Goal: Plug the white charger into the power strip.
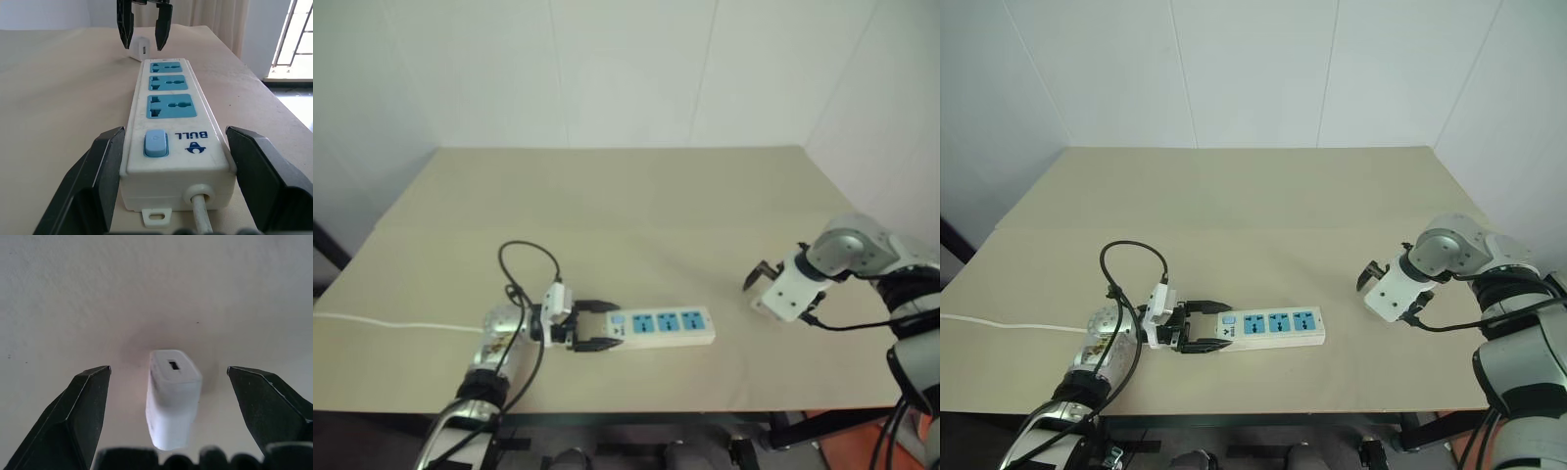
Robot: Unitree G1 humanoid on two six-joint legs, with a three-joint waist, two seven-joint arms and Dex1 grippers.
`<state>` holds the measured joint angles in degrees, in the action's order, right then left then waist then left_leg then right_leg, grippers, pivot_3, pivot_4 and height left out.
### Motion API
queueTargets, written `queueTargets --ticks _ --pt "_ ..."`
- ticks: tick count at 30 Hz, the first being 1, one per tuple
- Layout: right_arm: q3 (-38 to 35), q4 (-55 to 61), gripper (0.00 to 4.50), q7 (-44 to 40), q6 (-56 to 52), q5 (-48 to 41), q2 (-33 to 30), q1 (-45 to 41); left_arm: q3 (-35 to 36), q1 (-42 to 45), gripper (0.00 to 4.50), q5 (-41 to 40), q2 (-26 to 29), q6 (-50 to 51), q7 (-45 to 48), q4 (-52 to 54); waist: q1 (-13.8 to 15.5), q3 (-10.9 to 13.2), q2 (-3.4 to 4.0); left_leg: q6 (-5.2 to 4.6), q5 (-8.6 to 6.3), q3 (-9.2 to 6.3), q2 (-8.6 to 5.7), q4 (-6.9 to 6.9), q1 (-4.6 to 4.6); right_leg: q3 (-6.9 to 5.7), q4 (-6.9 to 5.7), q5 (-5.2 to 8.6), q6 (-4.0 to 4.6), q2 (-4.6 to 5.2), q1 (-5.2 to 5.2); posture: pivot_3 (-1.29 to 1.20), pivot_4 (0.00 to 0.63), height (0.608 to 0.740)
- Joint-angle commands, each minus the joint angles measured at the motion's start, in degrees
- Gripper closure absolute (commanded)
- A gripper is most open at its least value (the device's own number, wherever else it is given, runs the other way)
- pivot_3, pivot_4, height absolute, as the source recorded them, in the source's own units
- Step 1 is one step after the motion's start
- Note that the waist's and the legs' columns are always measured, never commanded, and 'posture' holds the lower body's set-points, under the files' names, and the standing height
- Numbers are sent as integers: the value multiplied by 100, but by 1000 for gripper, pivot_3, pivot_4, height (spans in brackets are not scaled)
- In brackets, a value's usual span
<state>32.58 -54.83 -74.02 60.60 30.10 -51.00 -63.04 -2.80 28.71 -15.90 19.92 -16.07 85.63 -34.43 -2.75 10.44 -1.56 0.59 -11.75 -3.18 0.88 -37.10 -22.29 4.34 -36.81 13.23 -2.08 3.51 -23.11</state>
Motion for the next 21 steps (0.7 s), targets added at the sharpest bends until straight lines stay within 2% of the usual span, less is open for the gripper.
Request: queueTargets --ticks 1,8,11,19,21 --pt "3 -68 0 119 115 55 7 -212 -204 -176 1422 98 32 113 -12 70 -1 0 0 0 0 0 0 0 0 0 0 0 0 0 0 0 150 740" --pt "172 -291 0 219 267 278 92 -346 -250 -264 1422 85 31 163 -119 216 1 0 0 0 0 0 0 0 0 1 0 0 0 0 0 0 150 740" --pt "249 -412 619 360 344 437 125 -408 -263 -304 1422 107 48 135 -174 236 3 0 0 0 0 0 0 1 1 1 0 0 0 0 1 0 150 740" --pt "397 -630 3363 699 375 780 196 -504 -281 -423 1422 97 76 158 -262 345 -1 -1 3 0 0 1 0 2 5 2 -2 1 1 0 2 0 150 740" --pt "407 -658 3395 874 389 859 215 -516 -289 -430 1422 97 76 162 -281 359 -2 -2 3 0 0 1 0 2 7 2 -2 1 2 0 4 0 150 740"
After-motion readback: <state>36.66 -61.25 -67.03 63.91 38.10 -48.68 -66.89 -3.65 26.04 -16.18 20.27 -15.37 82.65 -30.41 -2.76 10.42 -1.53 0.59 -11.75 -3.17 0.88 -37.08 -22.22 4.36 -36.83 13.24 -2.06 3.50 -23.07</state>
